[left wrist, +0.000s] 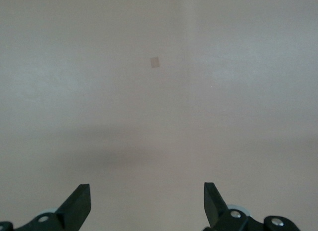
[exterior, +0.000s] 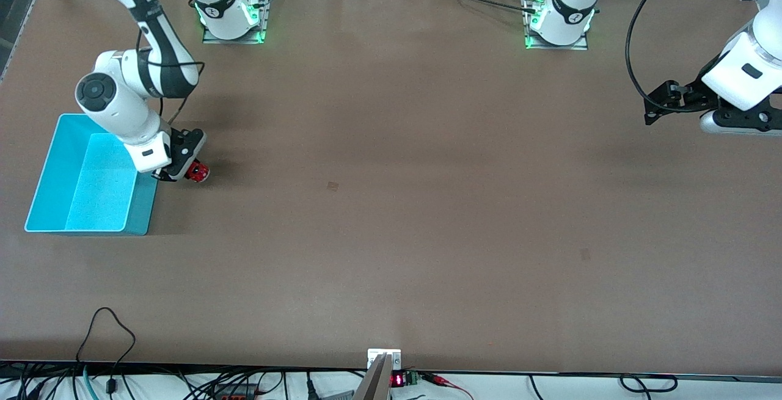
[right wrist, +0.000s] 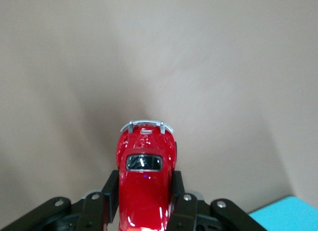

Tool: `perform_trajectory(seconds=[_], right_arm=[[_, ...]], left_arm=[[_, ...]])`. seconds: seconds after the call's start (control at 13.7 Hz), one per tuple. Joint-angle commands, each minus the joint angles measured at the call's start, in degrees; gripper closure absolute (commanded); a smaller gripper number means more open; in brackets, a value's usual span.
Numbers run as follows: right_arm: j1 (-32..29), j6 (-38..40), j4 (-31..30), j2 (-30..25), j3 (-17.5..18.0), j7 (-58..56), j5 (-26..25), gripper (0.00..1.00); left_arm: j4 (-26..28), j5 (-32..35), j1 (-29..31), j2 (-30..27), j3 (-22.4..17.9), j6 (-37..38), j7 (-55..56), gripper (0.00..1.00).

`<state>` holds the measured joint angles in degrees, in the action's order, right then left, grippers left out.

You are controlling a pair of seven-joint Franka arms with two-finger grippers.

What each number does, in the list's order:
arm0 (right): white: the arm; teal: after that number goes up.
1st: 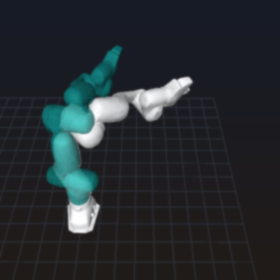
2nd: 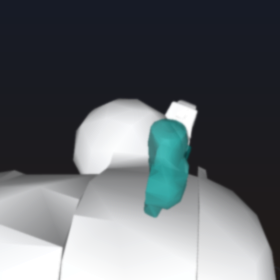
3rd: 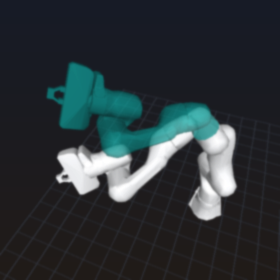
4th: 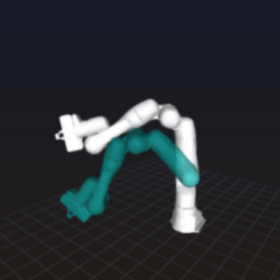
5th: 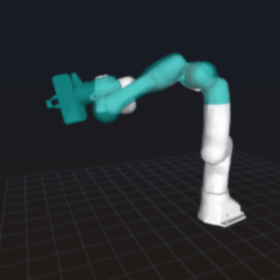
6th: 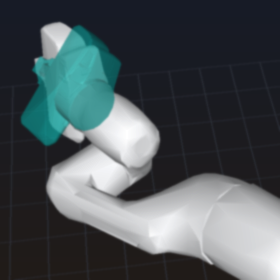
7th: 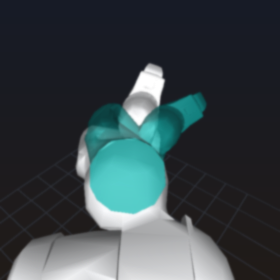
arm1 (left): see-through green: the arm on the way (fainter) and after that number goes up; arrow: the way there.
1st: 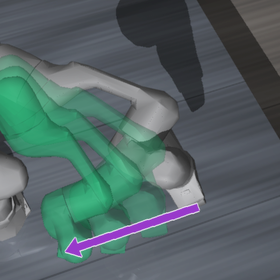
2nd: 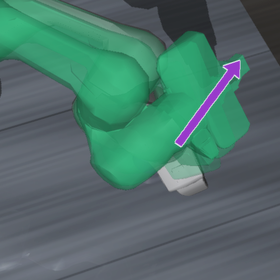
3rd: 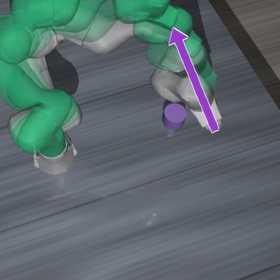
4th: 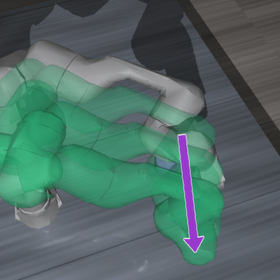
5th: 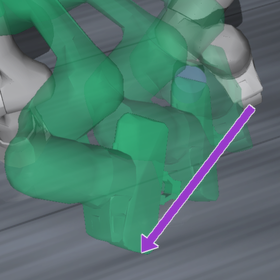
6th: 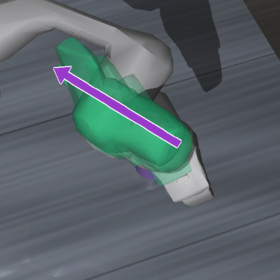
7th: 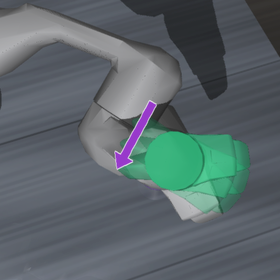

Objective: Wind red beetle toy and store in blue box
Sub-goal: 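Lift the car with the right gripper and carry it over the box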

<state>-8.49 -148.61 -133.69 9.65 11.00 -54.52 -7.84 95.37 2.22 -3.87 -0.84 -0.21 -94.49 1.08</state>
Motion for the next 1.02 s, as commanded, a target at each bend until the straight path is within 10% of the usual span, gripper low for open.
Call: perform_trajectory(seconds=[0.0, 0.36, 0.95], right_arm=[[-0.74, 4.27, 0.61, -5.33, 1.83, 9.41, 0.46, 1.0], [-1.44, 18.68, 8.0, -6.31, -3.86, 20.82, 1.42, 1.0], [-0.82, 18.97, 8.27, -3.07, -17.4, 43.8, 1.86, 1.0]], left_arm=[[0.43, -0.47, 0.09, -1.01, 0.03, 0.54, 0.41, 0.0], [0.43, -0.47, 0.09, -1.01, 0.03, 0.54, 0.5, 0.0], [0.43, -0.47, 0.09, -1.01, 0.12, 0.54, 0.41, 0.0]])
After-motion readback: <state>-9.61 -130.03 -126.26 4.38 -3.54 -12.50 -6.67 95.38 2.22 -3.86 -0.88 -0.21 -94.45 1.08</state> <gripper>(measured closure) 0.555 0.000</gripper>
